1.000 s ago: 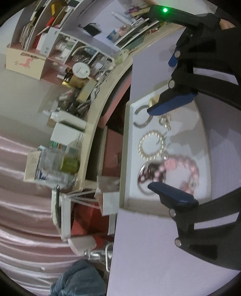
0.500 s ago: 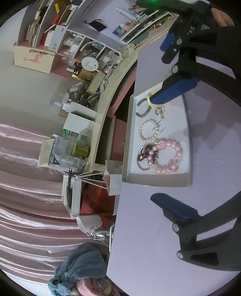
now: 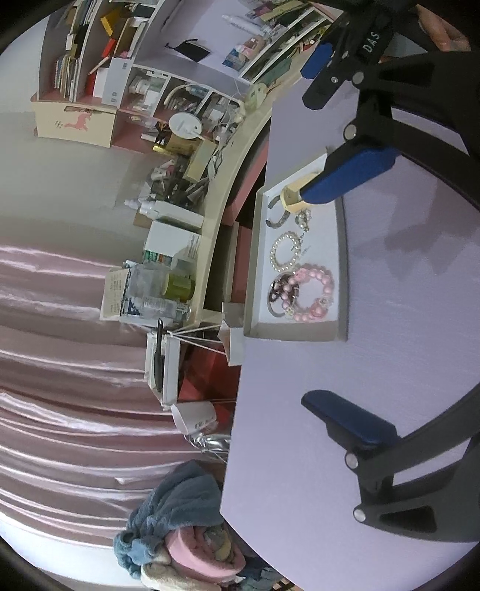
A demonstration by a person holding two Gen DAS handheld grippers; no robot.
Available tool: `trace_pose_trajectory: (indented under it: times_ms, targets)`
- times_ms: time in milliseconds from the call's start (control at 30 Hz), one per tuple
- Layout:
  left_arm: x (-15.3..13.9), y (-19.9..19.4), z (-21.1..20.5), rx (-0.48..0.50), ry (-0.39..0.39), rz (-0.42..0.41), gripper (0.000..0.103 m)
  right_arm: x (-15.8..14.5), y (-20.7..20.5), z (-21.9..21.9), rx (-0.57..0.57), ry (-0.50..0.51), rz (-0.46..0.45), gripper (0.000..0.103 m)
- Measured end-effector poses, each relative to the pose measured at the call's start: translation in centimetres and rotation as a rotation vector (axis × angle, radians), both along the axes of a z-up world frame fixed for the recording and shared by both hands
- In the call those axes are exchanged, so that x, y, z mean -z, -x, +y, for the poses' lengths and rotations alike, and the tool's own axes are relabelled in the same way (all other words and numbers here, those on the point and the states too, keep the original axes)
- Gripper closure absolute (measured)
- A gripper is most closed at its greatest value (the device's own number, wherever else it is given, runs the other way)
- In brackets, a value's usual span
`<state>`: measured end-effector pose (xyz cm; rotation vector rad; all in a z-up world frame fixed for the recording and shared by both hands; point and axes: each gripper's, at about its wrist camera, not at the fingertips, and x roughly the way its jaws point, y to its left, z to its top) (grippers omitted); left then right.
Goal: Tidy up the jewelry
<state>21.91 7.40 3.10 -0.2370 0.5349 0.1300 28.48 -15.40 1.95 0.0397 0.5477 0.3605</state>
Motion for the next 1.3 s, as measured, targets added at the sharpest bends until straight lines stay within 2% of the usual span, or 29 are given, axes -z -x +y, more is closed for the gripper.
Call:
trace_pose_trajectory:
  times_ms: [267, 467, 733, 1133, 1300]
  targets:
    - [2.0, 2.1, -0.9, 0.025, -0.006, -0.036, 0.002, 2.0, 1.8, 0.5, -0.010, 0.014, -0.029, 0.001]
    - [2.8, 2.8, -1.7, 0.053, -0.024, -0.059, 0.002, 2.3, 2.9, 0.6, -0.014, 0.011, -0.059, 0.001]
    - [2.5, 3.3, -2.4, 0.097, -0.026, -0.081, 0.002, 1.7, 3.1, 0.1, -0.030, -0.022, -0.064, 0.001]
    - [2.4, 3.9, -2.5, 0.096, -0.022, -0.107, 0.002, 2.0, 3.2, 0.2, -0.056, -0.039, -0.069, 0.001]
    - [2.4, 3.8, -3.3, 0.104, -0.044, -0.103, 0.002, 2.1, 3.4, 0.2, -0.058, -0.044, -0.075, 0.001]
